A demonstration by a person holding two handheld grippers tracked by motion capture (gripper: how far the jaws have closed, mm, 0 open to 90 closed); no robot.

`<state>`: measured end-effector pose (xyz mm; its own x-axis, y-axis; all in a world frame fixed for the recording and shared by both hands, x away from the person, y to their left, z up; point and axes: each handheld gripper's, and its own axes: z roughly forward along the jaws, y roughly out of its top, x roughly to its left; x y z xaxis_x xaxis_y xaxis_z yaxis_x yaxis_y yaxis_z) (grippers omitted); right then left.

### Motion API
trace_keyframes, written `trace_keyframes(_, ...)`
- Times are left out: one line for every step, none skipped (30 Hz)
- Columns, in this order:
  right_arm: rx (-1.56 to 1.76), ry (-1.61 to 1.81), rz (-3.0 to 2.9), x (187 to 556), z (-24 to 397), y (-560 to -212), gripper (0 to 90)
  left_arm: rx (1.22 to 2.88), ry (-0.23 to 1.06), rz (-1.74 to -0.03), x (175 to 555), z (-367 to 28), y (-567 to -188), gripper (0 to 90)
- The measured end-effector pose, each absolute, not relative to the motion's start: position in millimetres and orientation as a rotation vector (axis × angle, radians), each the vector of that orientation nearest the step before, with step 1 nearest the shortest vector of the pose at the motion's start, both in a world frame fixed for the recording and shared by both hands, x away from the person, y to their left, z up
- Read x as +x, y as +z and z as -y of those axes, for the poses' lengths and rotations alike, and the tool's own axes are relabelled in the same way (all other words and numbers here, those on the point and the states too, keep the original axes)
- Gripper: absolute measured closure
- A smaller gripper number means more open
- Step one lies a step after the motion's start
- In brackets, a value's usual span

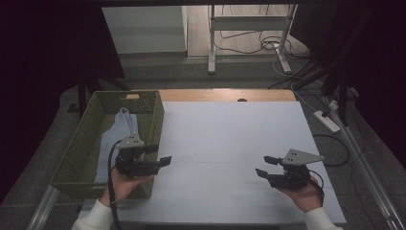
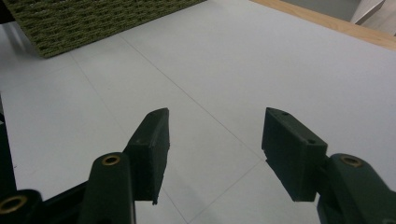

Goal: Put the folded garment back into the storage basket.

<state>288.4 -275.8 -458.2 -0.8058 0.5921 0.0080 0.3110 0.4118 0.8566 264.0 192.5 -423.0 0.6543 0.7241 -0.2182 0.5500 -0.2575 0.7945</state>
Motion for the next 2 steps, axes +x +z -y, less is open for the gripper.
trace_keyframes(0.784,1.345,-2.375,288.5,275.6,-458.3,41.7,1.939,0.234,-0.996,264.0,-192.5,-423.0,28.8)
trace_keyframes(0.783,1.346,-2.375,288.6,275.5,-458.4,41.7,1.939,0.234,-0.996,264.0,-192.5,-423.0,28.7)
